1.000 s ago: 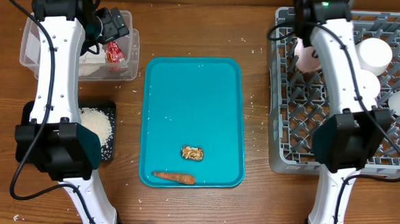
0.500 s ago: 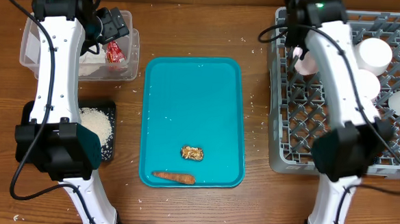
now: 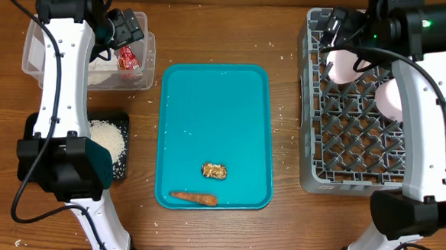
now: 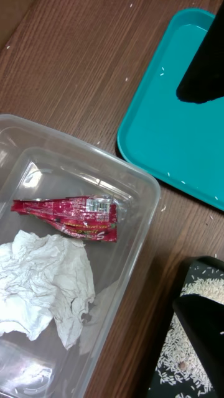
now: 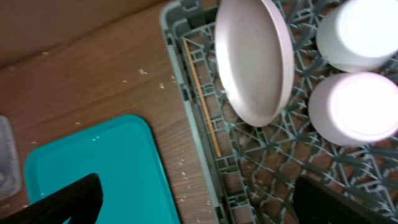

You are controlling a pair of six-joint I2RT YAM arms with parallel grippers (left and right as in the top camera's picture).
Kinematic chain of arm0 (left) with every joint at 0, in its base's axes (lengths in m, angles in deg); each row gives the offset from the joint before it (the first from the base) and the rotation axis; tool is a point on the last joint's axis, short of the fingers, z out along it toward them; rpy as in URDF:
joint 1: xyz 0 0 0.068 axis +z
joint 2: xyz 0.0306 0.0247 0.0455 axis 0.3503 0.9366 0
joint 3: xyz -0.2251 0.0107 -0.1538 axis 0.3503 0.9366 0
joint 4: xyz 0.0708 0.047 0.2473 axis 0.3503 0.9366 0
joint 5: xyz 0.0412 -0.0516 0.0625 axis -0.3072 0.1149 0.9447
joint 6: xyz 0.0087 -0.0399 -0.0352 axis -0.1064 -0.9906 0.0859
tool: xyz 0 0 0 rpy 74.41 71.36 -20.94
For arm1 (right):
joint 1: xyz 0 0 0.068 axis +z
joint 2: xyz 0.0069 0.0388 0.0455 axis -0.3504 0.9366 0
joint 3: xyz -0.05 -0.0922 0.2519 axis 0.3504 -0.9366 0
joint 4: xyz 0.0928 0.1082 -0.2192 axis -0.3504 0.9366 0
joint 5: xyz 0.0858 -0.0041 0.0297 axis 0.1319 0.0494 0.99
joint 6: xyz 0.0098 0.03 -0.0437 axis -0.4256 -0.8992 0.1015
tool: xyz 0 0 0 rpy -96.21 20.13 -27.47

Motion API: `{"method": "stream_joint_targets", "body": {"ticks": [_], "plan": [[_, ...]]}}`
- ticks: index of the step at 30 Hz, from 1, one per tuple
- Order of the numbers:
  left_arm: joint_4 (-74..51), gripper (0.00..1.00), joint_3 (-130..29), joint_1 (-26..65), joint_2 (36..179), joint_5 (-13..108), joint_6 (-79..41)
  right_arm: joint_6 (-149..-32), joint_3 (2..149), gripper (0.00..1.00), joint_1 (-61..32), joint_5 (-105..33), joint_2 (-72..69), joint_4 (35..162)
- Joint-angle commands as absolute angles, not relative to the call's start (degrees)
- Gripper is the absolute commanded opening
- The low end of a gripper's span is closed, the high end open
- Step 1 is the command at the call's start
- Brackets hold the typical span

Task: Sort waste into correct bins and load items into the dishwasher
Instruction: 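Lower the plate upright into the dish rack and release it, then reach the left gripper to the brown food scrap and grasp it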

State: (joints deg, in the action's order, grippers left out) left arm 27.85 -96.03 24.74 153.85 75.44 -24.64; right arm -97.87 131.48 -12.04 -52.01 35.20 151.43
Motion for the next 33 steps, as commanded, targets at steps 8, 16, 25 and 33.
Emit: {"method": "stream_joint_targets", "body": {"ticks": [8,16,25,33], "plan": [[27.8,1.0,-96.6,24.5,153.6,74.8,-25.3,-105.7,131.3,1.0,-28.0,-58.7,35.2,154.1],[26.7,1.0,-96.6,24.4,153.6,74.1,-25.9,-105.7,131.3,1.0,-39.2,-58.6,35.2,154.0],[30.6,1.0,-95.6,21.9,153.7,51.0,-18.4,-105.7,131.3,1.0,-41.7,-58.6,35.2,153.5],[42.6,1.0,-90.4,9.4,153.7,58.8,-11.9,-105.7,131.3,1.0,-41.7,-58.6,35.2,153.6]]}}
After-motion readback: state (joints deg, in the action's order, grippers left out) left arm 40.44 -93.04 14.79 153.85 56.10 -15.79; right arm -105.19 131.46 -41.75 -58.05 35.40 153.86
